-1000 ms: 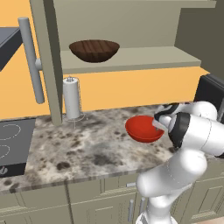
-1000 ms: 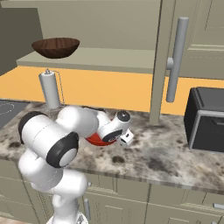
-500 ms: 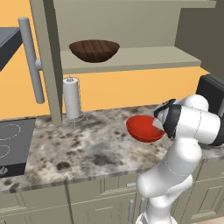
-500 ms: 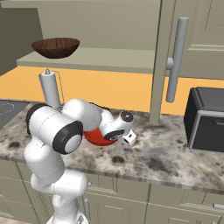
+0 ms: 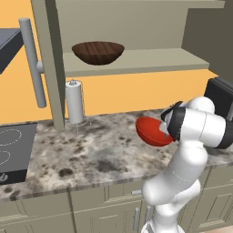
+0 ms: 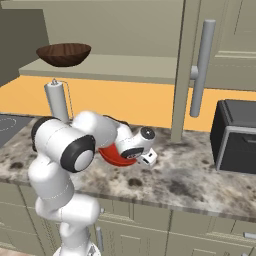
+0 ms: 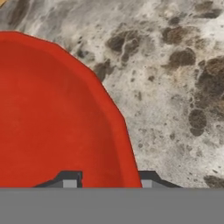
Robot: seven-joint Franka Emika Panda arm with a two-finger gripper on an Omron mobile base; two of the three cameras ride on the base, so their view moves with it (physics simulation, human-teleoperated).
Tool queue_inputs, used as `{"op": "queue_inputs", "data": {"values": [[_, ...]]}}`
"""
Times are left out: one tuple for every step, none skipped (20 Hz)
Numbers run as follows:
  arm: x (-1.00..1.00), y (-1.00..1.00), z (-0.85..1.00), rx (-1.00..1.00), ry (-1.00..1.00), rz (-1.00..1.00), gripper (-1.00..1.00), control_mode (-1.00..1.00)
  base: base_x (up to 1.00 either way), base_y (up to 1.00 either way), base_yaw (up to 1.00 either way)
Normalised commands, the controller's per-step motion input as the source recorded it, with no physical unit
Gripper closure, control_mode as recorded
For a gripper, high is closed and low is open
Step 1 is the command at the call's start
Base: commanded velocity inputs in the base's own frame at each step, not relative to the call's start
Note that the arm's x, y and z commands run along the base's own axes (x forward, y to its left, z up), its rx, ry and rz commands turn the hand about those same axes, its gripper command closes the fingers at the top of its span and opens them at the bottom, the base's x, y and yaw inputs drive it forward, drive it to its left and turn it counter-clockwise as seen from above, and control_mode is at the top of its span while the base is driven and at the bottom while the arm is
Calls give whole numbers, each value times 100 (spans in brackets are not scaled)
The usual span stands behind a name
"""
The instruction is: Open the cabinet. Pick the bowls from the counter and place them in the cabinet. Then close the cabinet.
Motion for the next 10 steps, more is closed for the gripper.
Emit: {"op": "queue_inputs", "data": {"values": [[0,-5,13,7,0,-7,100,-100,0,0,0],[0,-12,29,9,10,-14,100,-100,0,0,0],[-17,0,66,3,9,-18,100,-100,0,0,0],[-26,0,75,5,13,-20,100,-100,0,0,0],[-34,-1,80,6,12,-21,100,-100,0,0,0],[-36,0,75,5,12,-22,100,-100,0,0,0],[-39,0,70,5,10,-19,100,-100,0,0,0],[-39,0,64,3,8,-17,100,-100,0,0,0],[-53,21,46,1,9,-18,100,-100,0,0,0],[-44,33,43,0,6,-17,100,-100,0,0,0]]}}
